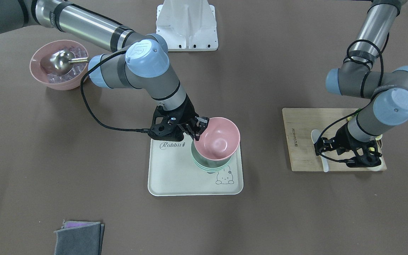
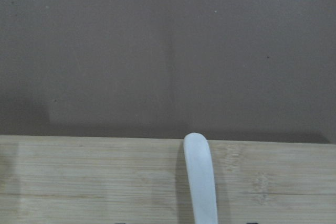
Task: Stack pink bowl on green and place spoon
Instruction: 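Release the pink bowl with the right gripper while the left grasps the spoon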
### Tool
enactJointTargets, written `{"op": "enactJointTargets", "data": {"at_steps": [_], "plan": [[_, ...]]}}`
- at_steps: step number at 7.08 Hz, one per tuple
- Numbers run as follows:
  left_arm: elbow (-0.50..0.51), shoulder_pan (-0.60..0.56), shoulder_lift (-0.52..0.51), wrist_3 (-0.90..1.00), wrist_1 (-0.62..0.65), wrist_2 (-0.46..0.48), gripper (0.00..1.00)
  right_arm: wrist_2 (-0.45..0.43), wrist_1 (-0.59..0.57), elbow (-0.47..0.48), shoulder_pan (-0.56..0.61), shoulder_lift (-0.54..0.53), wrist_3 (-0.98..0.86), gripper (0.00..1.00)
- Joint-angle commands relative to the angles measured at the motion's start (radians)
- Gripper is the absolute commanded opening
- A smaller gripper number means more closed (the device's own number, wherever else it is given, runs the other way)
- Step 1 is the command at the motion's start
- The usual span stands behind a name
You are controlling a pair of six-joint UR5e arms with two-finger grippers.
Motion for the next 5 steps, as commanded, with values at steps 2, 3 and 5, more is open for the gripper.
{"op": "enactJointTargets", "data": {"at_steps": [2, 3, 5], "plan": [[0.002, 0.007, -0.007, -0.002, -0.005, -0.006, 0.02, 0.065, 0.001, 0.092, 0.051, -0.072, -0.001, 1.00], [0.002, 0.007, -0.007, -0.004, -0.005, -0.006, 0.00, 0.070, -0.002, 0.120, 0.067, -0.092, -0.004, 1.00], [-0.006, 0.006, -0.025, -0.005, -0.003, -0.015, 0.00, 0.196, -0.005, 0.164, 0.148, -0.149, -0.017, 1.00]]}}
